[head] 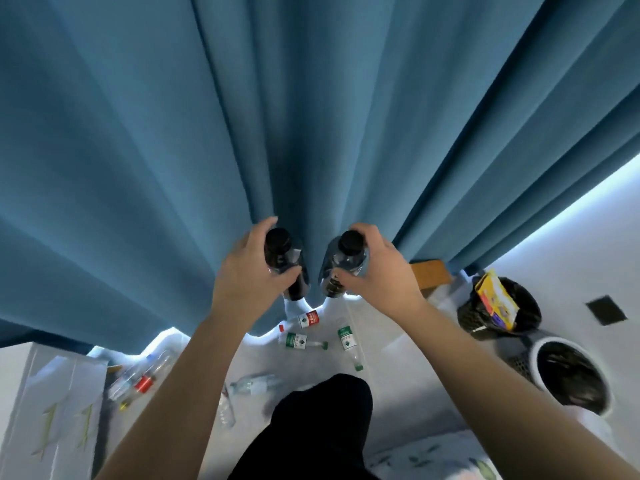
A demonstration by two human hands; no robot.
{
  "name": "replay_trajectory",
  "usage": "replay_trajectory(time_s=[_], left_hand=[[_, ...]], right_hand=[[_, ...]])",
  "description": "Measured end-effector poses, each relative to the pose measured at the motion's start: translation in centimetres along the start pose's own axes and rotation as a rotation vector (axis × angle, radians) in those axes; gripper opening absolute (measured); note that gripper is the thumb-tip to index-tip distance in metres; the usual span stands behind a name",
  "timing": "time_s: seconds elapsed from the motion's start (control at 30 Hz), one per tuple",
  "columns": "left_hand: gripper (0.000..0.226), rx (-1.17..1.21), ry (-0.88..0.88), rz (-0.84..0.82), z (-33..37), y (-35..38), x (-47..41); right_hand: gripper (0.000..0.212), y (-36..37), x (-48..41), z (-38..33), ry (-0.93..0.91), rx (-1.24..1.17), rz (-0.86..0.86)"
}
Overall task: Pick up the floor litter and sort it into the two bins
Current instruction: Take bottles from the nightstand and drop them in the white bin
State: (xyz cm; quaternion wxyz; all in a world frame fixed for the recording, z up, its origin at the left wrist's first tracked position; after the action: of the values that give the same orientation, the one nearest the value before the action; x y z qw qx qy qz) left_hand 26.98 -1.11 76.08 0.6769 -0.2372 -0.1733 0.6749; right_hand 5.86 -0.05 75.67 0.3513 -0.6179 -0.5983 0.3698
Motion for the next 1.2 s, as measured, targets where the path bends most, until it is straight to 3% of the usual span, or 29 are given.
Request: replay_trajectory(time_s=[0.4, 0.7, 0.83, 1.2], left_hand=[[0.077, -0.111, 0.04, -0.178, 5.6, 13.4, -6.6], [0.077, -0.176, 0.052, -0.342, 11.4, 26.9, -10.7], [0.075, -0.199, 0.113, -0.429, 15.6, 33.3, -12.0], [0.073, -0.344, 0.24, -0.575, 23.6, 51.1, -10.7]], right_hand=[[0.06, -4.3, -3.3, 13.2, 0.129, 0.011, 0.05], [0.065, -8.9, -7.0, 26.1, 0.216, 0.071, -0.014], [0.06, -11.8, -6.2, 33.3, 0.334, 0.03, 0.043], [0.059, -16.6, -2.4, 51.1, 0.393, -0.039, 0.026]])
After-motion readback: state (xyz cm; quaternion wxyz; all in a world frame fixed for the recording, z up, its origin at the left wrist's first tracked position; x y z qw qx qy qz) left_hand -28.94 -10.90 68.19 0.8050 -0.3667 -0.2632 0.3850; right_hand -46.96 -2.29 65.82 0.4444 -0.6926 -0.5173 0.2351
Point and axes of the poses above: each hand's wrist, its own x-axis away from the middle knuckle, its own y-axis out of the palm, z = x × y, the point moved 4 cm from there along -x, towards the middle knuckle, and after that the axes turned 11 degrees about x, right-handed, at the moved point
